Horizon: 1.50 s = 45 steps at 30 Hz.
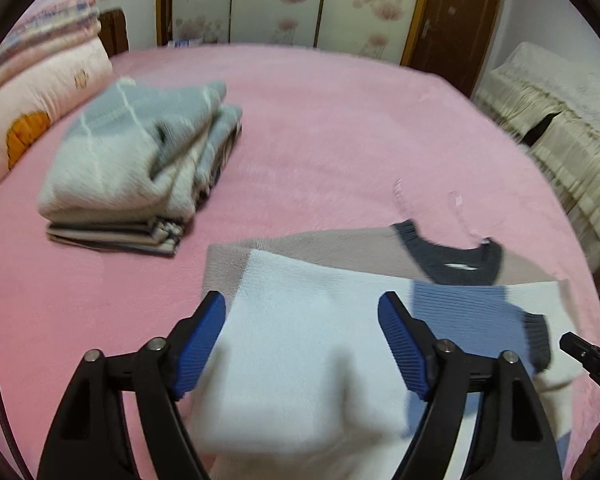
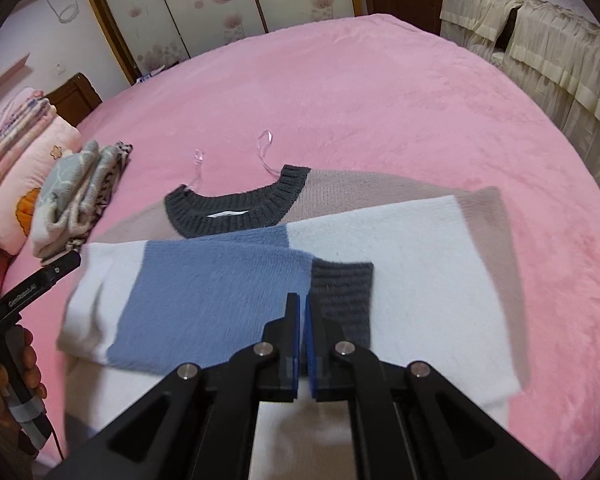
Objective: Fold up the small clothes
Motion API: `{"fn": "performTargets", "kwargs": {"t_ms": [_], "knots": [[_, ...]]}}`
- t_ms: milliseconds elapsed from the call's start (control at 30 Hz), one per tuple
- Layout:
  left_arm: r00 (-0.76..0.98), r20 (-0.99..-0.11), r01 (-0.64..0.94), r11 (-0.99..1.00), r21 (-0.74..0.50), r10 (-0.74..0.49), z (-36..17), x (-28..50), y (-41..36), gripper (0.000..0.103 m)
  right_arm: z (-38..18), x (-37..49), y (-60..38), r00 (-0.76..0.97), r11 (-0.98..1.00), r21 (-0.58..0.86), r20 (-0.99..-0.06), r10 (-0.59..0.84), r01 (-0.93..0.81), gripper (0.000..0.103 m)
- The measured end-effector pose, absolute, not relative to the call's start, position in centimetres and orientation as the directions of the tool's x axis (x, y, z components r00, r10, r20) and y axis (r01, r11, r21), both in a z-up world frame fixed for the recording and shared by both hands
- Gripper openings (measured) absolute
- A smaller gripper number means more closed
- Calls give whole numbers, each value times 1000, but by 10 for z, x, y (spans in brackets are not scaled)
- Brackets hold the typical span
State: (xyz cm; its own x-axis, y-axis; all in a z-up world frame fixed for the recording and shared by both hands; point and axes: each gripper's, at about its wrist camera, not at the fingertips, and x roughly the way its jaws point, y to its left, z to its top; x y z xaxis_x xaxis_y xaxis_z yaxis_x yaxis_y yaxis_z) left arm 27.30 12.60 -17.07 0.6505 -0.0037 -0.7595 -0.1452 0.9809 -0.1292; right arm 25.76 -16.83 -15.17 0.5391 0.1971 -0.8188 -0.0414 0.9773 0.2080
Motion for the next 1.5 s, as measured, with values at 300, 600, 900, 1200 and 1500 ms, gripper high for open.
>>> {"fn": "performTargets", "kwargs": {"t_ms": [300,600,900,1200,1500], "knots": [[754,-656,-60,991,-119,-33,-98,185,96,96,-93,195,-170,613,971,225,-758,223,-74,11],[815,-577,-17,994,-109,-49,-49,118,74,100,-43,136,-167,686,973,197,-691,226,-122,22],[838,-539,-1,989,-145,-78,-22,70,67,102,-16,81,-168,747,974,167,-626,223,-151,36],[839,-540,-36,984,-172,-64,-18,25,71,102,-6,33,-174,776,971,178,-585,235,-159,36],[809,-587,-139,977,-159,19,-33,-14,97,102,-14,-4,-189,768,974,170,-600,224,-151,39]]}}
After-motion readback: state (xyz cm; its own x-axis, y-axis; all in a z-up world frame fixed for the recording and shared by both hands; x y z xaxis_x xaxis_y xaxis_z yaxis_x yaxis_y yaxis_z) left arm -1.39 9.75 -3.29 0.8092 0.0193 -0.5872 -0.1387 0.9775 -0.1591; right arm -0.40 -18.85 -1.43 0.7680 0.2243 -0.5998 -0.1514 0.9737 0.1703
